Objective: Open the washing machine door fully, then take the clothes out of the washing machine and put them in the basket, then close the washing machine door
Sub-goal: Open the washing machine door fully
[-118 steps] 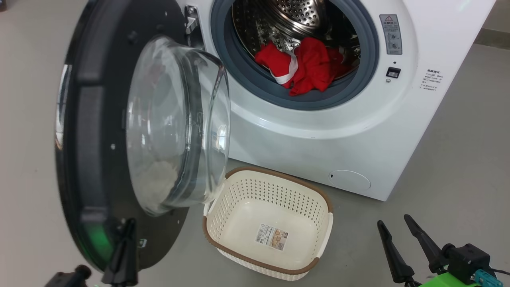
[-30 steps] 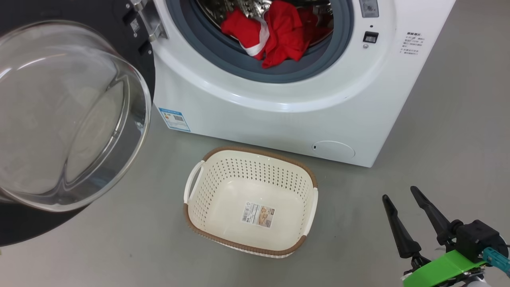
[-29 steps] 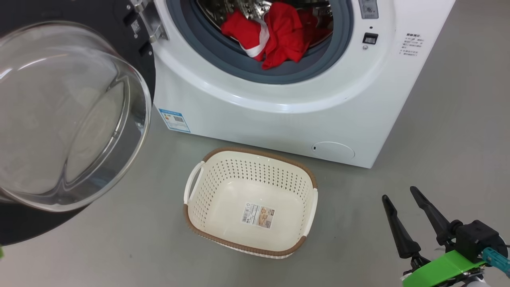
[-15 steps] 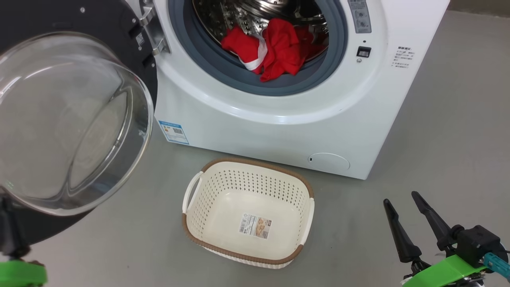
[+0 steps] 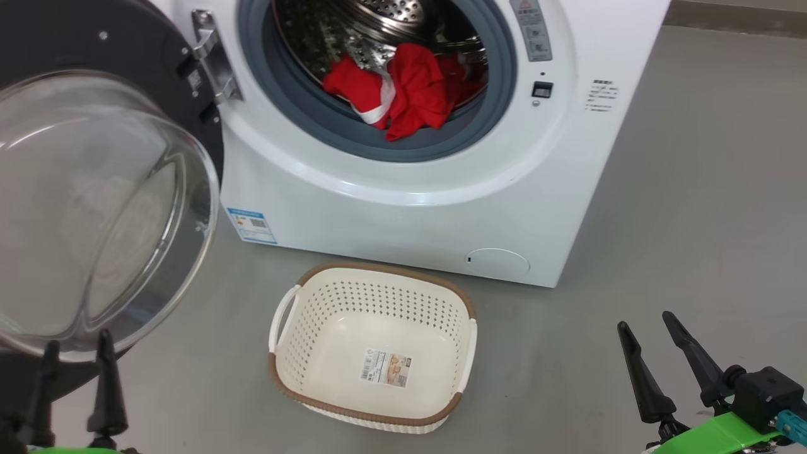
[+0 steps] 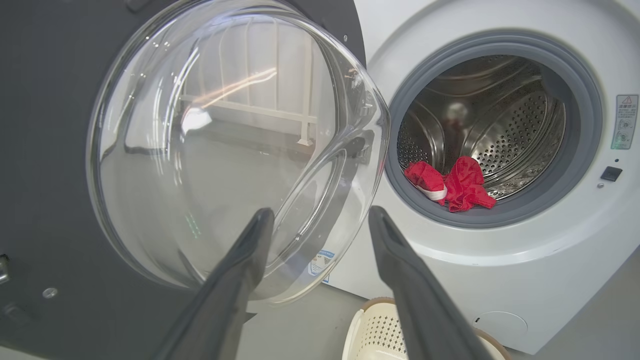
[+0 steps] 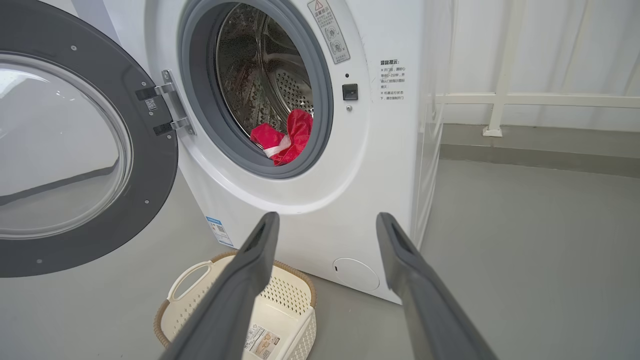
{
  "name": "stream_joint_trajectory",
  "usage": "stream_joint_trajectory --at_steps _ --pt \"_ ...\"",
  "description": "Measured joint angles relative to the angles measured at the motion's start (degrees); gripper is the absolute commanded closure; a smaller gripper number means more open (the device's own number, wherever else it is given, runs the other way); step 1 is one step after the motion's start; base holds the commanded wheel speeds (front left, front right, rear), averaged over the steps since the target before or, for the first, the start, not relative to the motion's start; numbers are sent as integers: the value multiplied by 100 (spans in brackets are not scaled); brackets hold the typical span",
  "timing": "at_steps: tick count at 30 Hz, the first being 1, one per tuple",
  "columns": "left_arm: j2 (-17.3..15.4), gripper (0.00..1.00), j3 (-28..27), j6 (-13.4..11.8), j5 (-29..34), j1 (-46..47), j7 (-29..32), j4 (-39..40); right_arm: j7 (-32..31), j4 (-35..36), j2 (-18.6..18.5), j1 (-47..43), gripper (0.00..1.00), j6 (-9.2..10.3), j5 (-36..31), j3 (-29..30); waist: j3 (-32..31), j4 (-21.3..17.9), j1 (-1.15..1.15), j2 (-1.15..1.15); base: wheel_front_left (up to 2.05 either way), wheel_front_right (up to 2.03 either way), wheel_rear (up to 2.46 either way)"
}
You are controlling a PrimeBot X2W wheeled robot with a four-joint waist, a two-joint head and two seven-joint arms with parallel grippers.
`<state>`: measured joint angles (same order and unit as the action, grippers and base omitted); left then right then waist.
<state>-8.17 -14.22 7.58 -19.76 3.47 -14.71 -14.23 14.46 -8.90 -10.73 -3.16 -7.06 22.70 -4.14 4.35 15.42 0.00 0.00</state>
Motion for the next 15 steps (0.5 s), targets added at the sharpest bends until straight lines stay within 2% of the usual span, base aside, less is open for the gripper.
stream_joint_trajectory --at_steps 8,15 --pt "-49 0 610 0 -202 -205 0 285 0 63 32 -44 0 0 0 115 -45 -295 0 0 0 0 0" --pt "-89 0 912 0 -253 -309 0 410 0 120 64 -70 0 0 0 201 -86 -600 0 0 0 0 0"
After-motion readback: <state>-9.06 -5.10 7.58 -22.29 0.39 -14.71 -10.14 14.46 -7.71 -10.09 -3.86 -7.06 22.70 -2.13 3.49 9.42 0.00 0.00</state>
